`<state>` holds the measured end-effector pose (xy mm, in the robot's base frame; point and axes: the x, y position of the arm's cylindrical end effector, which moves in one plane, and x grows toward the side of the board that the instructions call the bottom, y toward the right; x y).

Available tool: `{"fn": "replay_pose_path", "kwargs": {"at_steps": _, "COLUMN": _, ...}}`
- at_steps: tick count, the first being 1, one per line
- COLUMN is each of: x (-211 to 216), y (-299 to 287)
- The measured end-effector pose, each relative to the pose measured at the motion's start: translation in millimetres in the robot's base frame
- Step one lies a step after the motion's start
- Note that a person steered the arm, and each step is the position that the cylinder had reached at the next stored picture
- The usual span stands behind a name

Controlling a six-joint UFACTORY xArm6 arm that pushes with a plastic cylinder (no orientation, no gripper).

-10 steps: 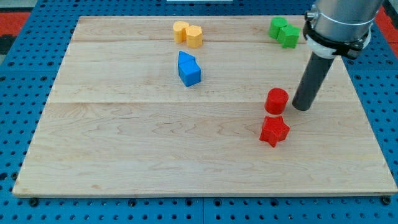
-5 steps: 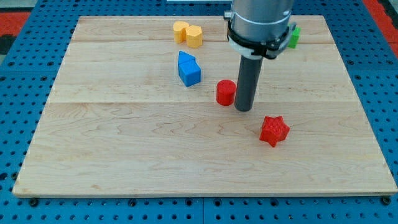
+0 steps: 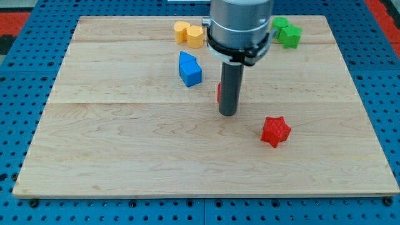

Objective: Push red circle towards blue cube

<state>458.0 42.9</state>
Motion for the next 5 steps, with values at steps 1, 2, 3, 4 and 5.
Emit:
{"fn": "replay_pose_path", "kwargs": {"at_steps": 1, "x": -15, "y": 6}}
{"fn": "replay_pose_path", "kwargs": {"at_steps": 2, "x": -33, "y": 8}}
{"fn": "replay_pose_path", "kwargs": {"at_steps": 3, "x": -50, "y": 17}}
{"fn": "replay_pose_path", "kwargs": {"at_steps": 4, "x": -59, "y": 50}}
{"fn": "replay_pose_path", "kwargs": {"at_steps": 5, "x": -82, "y": 20}}
